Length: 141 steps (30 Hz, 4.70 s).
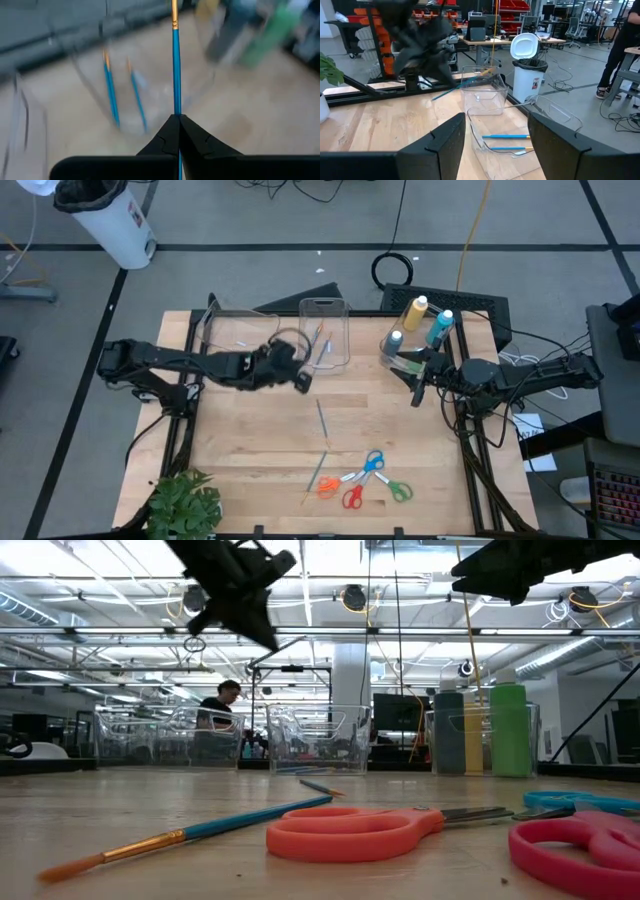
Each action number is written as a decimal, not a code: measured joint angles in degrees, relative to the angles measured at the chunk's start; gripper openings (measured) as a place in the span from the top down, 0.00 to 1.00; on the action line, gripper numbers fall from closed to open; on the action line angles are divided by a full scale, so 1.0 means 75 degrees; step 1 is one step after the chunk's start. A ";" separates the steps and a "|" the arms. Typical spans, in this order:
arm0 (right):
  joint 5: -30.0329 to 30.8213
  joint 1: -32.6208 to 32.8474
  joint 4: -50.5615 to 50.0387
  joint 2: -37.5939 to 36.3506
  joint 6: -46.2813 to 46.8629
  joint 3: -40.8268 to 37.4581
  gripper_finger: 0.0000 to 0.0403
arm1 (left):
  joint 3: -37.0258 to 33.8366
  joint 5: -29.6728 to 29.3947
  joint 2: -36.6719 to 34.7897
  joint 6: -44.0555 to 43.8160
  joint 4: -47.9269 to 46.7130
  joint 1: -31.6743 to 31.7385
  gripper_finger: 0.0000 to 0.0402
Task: Pick & Place Paint Supplies
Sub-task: Put the blue paint brush into the middle transparent bin, then adjust the left transparent bin on the table
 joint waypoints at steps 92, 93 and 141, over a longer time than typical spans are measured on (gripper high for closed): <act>0.0003 0.0000 -0.0087 -0.0002 -0.0038 0.0000 0.48 | 0.0011 0.2128 0.0949 -0.0217 -0.4097 0.3053 0.97; 0.0006 0.0000 -0.0087 -0.0002 -0.0038 0.0000 0.48 | 0.0011 0.2135 0.0949 -0.0189 -0.4169 0.3021 0.95; 0.0006 -0.0002 -0.0098 -0.0002 0.0011 -0.0001 0.48 | 0.0002 0.2548 0.0957 0.1825 -0.5250 0.2782 0.77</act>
